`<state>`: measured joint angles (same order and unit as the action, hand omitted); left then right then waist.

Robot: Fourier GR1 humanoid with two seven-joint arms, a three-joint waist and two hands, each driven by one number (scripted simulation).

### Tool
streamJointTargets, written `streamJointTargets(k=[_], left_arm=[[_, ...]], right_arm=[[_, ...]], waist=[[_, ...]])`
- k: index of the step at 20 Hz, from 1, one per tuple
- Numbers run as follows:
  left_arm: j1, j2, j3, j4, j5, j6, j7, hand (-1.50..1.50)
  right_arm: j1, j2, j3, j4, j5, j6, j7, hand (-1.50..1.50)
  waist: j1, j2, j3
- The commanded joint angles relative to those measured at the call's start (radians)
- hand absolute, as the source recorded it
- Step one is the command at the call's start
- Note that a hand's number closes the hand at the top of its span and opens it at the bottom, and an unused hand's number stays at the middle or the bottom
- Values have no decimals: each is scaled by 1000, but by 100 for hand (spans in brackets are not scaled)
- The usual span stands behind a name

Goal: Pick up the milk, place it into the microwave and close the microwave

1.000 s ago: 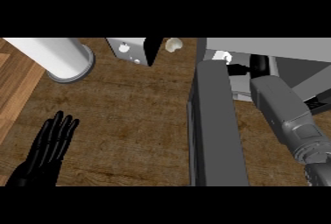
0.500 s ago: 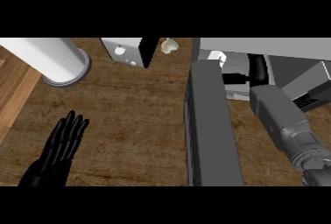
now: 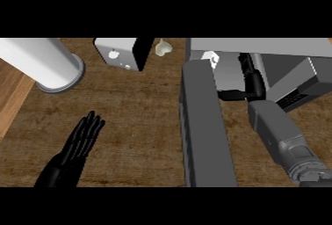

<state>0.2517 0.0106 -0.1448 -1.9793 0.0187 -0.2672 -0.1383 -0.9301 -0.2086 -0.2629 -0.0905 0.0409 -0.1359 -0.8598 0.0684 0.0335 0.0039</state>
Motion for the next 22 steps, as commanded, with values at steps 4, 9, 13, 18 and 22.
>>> streamJointTargets(k=[4, 9, 13, 18, 22], left_arm=[[-88, 46, -20, 74, -2, -62, 36, -150], [-149, 84, -29, 177, -19, -124, 13, 150], [-187, 13, -111, 266, -127, -59, -9, 150], [-175, -9, -181, 279, -205, 13, -10, 150], [-297, -7, -205, 473, -269, -41, -46, 150]], right_arm=[[102, 73, -1, -18, -8, 82, -91, -150], [154, 54, -9, -60, -23, 117, -120, -150], [227, 50, 35, -139, -4, 170, -115, -150], [373, 16, 75, -279, -3, 232, -105, -150], [411, 14, 79, -355, -22, 253, -70, -150]], waist=[[-40, -19, -2], [-53, -25, -3], [-73, -34, -4], [-93, -44, -6], [-99, -41, -6]])
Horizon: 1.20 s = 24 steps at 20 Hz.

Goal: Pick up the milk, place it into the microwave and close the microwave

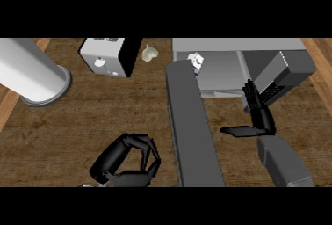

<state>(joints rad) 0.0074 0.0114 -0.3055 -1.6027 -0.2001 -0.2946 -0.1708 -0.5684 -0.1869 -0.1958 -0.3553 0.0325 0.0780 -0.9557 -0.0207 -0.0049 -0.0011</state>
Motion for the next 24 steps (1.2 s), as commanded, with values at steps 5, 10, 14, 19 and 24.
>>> streamJointTargets(k=[5, 10, 14, 19, 24], left_arm=[[-64, -11, -137, 183, -32, 23, -18, 150], [-149, -11, -278, 296, 55, 112, -24, 150], [-210, -11, -456, 378, 75, 242, -42, 150], [-325, -11, -558, 495, 164, 408, -35, 150], [-420, -11, -662, 522, 359, 597, -33, 150]], right_arm=[[248, 20, 74, -319, -8, 38, 25, -150], [398, -38, 80, -582, -61, 103, 142, -150], [526, -49, 75, -735, -94, 120, 156, -150], [592, -98, 56, -974, -189, 192, 318, -150], [588, -113, 52, -1056, -273, 266, 388, -150]], waist=[[-30, -9, -3], [-33, -4, -3], [-32, 0, -2], [-62, 3, -4], [-71, 13, -3]])
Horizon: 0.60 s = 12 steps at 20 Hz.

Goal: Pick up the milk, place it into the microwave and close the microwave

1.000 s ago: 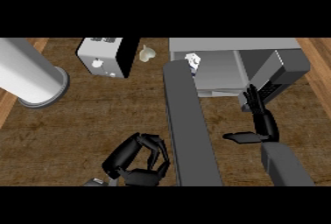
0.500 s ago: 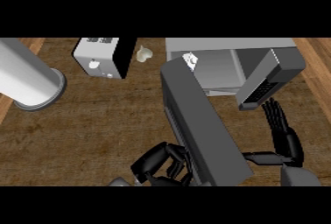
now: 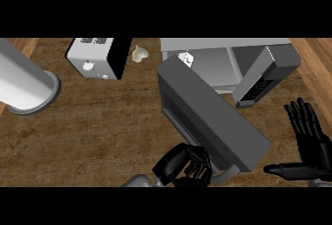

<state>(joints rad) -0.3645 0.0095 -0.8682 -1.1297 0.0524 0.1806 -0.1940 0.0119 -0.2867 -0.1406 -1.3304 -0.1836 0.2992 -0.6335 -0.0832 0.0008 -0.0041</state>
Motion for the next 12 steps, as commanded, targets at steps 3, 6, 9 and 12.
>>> streamJointTargets(k=[3, 6, 9, 12], left_arm=[[-107, -9, -99, 34, 176, 216, -18, 150], [-144, -9, -110, 41, 232, 280, -54, 150], [-213, -9, -84, 52, 287, 334, -48, 150], [-238, -9, -91, 72, 326, 355, -115, 150]], right_arm=[[14, -56, -19, -118, -96, 87, 98, -150], [2, -63, -13, -145, -108, 103, 105, -150], [18, -105, 1, -187, -139, 178, 127, -150], [-1, -122, 19, -221, -174, 227, 152, -150]], waist=[[-33, 10, -1], [-60, 17, -2], [-86, 17, -2], [-108, 27, -4]])
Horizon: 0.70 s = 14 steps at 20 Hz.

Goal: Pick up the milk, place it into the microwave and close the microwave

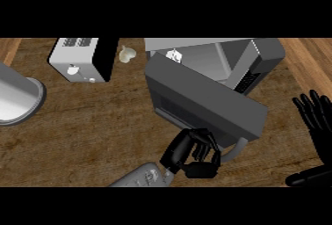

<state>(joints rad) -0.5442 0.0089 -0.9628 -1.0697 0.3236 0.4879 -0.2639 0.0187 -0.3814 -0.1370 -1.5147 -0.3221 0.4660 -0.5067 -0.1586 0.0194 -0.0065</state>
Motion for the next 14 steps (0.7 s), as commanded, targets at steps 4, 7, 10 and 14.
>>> streamJointTargets(k=[4, 7, 10, 14], left_arm=[[-141, -9, 14, 42, 121, 89, -45, 150], [-196, -9, 50, 77, 174, 113, -31, 150], [-238, -9, 87, 125, 221, 124, -37, 150], [-298, -9, 125, 167, 287, 142, -19, 150]], right_arm=[[-23, -36, 35, -88, -63, 81, 61, -150], [-17, -39, 39, -109, -95, 98, 78, -150], [-32, -55, 22, -117, -120, 109, 80, -150], [-50, -57, 36, -147, -156, 113, 118, -150]], waist=[[-51, 10, -1], [-83, 16, -1], [-103, 27, 1], [-126, 35, -1]])
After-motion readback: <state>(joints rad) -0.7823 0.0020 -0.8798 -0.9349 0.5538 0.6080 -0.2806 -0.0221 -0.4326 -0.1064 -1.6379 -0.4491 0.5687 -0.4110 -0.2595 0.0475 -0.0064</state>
